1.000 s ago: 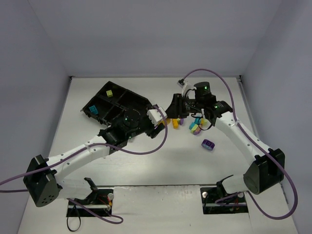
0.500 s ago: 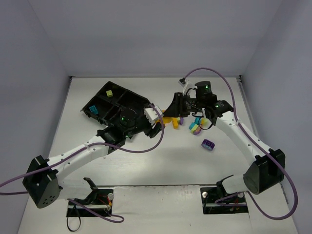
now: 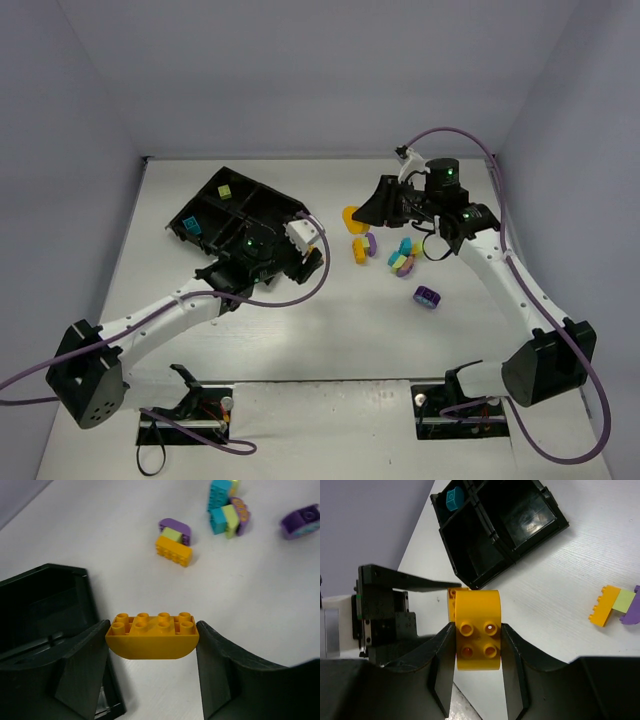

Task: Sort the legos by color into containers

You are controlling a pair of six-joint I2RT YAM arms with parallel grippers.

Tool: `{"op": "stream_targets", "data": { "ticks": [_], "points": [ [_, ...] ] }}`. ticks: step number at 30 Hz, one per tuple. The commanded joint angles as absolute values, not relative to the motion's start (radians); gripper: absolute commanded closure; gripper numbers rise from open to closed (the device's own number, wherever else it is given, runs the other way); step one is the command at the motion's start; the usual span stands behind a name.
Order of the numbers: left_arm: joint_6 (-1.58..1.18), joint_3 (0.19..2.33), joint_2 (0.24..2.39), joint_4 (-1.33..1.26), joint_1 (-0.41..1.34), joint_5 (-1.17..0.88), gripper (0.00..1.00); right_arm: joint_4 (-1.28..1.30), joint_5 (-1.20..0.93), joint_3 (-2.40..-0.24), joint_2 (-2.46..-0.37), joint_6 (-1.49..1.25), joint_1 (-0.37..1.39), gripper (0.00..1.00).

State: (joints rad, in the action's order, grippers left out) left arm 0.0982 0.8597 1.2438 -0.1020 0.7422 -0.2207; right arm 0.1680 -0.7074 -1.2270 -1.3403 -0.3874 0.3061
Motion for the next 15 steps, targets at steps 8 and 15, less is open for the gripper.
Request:
{"op": "stream_targets", "data": {
  "ticks": [8,15],
  "points": [
    [0.038,1.136,1.423,-0.098,0.537,-0.029,0.76,0.103,-0.623,-1.203,-1.284,-0.361,0.29,1.0],
    [0.022,1.322,1.632,-0.002,0.442,0.029,0.74,0.103,-0.569,-1.189,-1.278,-0.353,0.29,1.0]
  ]
}}
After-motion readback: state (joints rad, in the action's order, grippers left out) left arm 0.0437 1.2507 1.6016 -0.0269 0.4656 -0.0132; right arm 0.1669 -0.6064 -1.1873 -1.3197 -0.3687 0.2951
